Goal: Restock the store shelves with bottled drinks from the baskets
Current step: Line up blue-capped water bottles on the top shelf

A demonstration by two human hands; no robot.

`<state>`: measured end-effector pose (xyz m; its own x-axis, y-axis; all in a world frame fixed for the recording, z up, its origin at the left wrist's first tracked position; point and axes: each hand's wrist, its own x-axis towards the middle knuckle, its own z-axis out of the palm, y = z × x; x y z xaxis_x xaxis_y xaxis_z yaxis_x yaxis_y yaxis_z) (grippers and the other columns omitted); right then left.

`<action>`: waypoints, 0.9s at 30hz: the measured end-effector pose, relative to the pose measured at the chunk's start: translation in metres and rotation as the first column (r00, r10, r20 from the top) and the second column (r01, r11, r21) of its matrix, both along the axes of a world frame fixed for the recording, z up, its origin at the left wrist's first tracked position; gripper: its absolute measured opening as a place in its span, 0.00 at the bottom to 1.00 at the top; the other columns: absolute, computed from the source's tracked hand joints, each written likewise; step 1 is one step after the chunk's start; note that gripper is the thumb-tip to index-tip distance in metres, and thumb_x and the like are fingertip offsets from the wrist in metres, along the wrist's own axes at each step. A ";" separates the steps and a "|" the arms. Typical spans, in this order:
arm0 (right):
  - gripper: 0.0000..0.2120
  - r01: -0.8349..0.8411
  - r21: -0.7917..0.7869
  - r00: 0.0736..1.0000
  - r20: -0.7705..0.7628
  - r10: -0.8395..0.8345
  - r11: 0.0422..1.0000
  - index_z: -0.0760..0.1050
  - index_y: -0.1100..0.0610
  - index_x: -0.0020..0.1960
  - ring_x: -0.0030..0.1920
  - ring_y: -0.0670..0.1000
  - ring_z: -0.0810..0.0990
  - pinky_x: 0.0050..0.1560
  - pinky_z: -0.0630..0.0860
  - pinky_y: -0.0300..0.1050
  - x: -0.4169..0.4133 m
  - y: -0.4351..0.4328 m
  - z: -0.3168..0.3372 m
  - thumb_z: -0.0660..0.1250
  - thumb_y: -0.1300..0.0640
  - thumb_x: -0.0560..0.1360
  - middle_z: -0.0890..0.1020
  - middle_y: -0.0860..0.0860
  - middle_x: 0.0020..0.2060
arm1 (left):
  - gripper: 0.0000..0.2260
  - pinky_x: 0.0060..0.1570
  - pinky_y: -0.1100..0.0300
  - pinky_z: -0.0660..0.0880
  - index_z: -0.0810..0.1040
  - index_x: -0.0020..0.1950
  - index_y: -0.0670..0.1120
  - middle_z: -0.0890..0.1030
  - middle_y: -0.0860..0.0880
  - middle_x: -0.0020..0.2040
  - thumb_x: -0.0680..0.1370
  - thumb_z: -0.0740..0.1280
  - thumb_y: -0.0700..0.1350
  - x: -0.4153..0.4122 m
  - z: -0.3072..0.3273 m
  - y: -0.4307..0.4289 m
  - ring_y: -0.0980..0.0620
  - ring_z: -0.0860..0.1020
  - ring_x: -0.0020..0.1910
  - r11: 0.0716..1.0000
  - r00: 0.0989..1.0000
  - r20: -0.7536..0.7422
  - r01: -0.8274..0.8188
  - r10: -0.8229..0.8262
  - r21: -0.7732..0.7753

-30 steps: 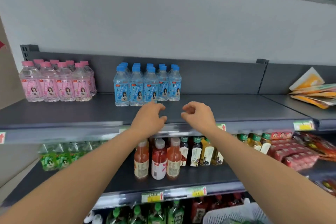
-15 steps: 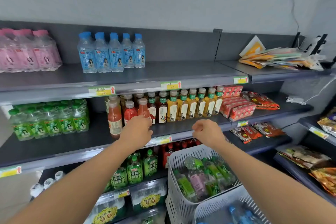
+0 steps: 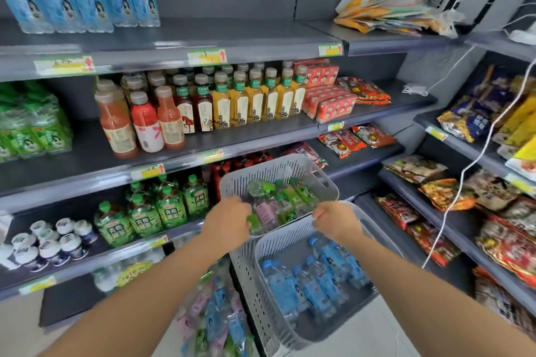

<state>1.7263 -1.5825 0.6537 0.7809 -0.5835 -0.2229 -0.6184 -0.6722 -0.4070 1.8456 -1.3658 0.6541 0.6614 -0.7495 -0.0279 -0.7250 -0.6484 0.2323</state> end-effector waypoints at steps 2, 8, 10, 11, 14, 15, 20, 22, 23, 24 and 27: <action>0.10 0.007 0.030 1.000 -0.028 -0.006 1.000 0.83 0.52 0.48 0.48 0.54 0.82 0.49 0.79 0.46 -0.012 -0.018 -0.016 0.65 0.60 0.71 0.82 0.47 0.44 | 0.07 0.50 0.49 0.75 0.78 0.50 0.41 0.76 0.44 0.50 0.77 0.62 0.42 -0.013 -0.016 -0.021 0.44 0.74 0.53 0.998 0.999 -0.006 0.033 -0.033 0.044; 0.06 -0.077 0.059 0.982 -0.170 0.086 0.995 0.81 0.53 0.48 0.56 0.53 0.80 0.54 0.76 0.44 -0.032 -0.080 -0.073 0.68 0.56 0.73 0.82 0.50 0.53 | 0.09 0.48 0.51 0.77 0.77 0.56 0.42 0.76 0.43 0.53 0.78 0.63 0.42 -0.055 -0.068 -0.092 0.44 0.75 0.55 0.977 0.996 -0.082 -0.005 0.023 0.212; 0.09 -0.073 0.087 0.974 -0.209 0.090 0.993 0.81 0.54 0.51 0.57 0.54 0.79 0.57 0.76 0.45 -0.037 -0.100 -0.093 0.68 0.57 0.72 0.82 0.51 0.55 | 0.09 0.49 0.51 0.77 0.77 0.55 0.42 0.76 0.43 0.54 0.79 0.63 0.44 -0.065 -0.089 -0.113 0.45 0.75 0.53 0.964 0.992 -0.121 -0.003 0.037 0.265; 0.10 -0.063 0.101 0.968 -0.234 0.085 0.993 0.81 0.55 0.53 0.57 0.54 0.79 0.57 0.76 0.45 -0.040 -0.108 -0.103 0.68 0.56 0.72 0.82 0.52 0.54 | 0.08 0.49 0.51 0.76 0.77 0.53 0.42 0.76 0.43 0.53 0.79 0.63 0.44 -0.071 -0.099 -0.122 0.45 0.75 0.53 0.958 0.989 -0.146 0.004 0.039 0.286; 0.13 -0.073 0.120 0.939 -0.326 0.109 0.990 0.79 0.57 0.55 0.57 0.55 0.79 0.57 0.76 0.46 -0.045 -0.129 -0.135 0.68 0.54 0.72 0.82 0.53 0.55 | 0.07 0.45 0.53 0.75 0.78 0.50 0.40 0.77 0.43 0.51 0.78 0.63 0.42 -0.089 -0.137 -0.147 0.45 0.76 0.51 0.941 0.974 -0.216 0.007 0.071 0.338; 0.15 -0.070 0.131 0.928 -0.355 0.113 0.989 0.78 0.57 0.57 0.58 0.56 0.78 0.57 0.76 0.47 -0.046 -0.133 -0.147 0.69 0.54 0.73 0.81 0.54 0.56 | 0.06 0.44 0.53 0.75 0.78 0.50 0.40 0.78 0.43 0.50 0.78 0.63 0.41 -0.096 -0.149 -0.153 0.45 0.76 0.51 0.931 0.966 -0.243 0.010 0.085 0.365; 0.28 -0.016 0.193 0.914 -0.395 0.093 0.981 0.67 0.57 0.69 0.61 0.58 0.77 0.58 0.74 0.48 -0.044 -0.140 -0.198 0.70 0.50 0.72 0.77 0.57 0.61 | 0.12 0.59 0.49 0.72 0.77 0.58 0.40 0.78 0.41 0.58 0.75 0.64 0.41 -0.122 -0.210 -0.176 0.42 0.74 0.59 0.845 0.952 -0.271 0.022 0.146 0.534; 0.32 0.018 0.229 0.919 -0.387 0.074 0.973 0.64 0.56 0.71 0.59 0.58 0.78 0.58 0.76 0.50 -0.042 -0.142 -0.219 0.71 0.49 0.71 0.77 0.58 0.61 | 0.20 0.67 0.45 0.62 0.72 0.66 0.41 0.72 0.42 0.64 0.74 0.67 0.42 -0.126 -0.226 -0.183 0.42 0.66 0.66 0.795 0.961 -0.230 0.016 0.156 0.607; 0.33 0.032 0.242 0.923 -0.380 0.064 0.970 0.64 0.55 0.70 0.58 0.58 0.78 0.58 0.77 0.52 -0.041 -0.143 -0.231 0.71 0.49 0.70 0.77 0.57 0.61 | 0.23 0.69 0.43 0.57 0.70 0.68 0.41 0.69 0.43 0.67 0.74 0.68 0.44 -0.126 -0.231 -0.186 0.42 0.61 0.69 0.773 0.963 -0.218 0.016 0.159 0.634; 0.34 0.041 0.241 0.925 -0.377 0.055 0.970 0.63 0.54 0.70 0.58 0.59 0.78 0.58 0.77 0.53 -0.040 -0.144 -0.239 0.71 0.48 0.69 0.77 0.58 0.61 | 0.27 0.70 0.40 0.52 0.68 0.71 0.42 0.66 0.43 0.70 0.74 0.68 0.48 -0.124 -0.237 -0.188 0.42 0.57 0.72 0.753 0.963 -0.215 0.020 0.162 0.658; 0.36 0.024 0.192 0.928 -0.369 0.049 0.981 0.63 0.56 0.71 0.61 0.60 0.76 0.61 0.75 0.51 -0.035 -0.145 -0.254 0.72 0.44 0.69 0.74 0.58 0.63 | 0.40 0.70 0.35 0.39 0.57 0.77 0.42 0.55 0.42 0.77 0.74 0.62 0.65 -0.119 -0.253 -0.193 0.41 0.45 0.77 0.685 0.953 -0.240 0.049 0.186 0.727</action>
<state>1.6909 -1.7275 0.4001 0.6279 -0.4924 -0.6028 -0.7415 -0.6139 -0.2709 1.7269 -1.5589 0.4016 0.5850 -0.3705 -0.7215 -0.6528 -0.7429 -0.1479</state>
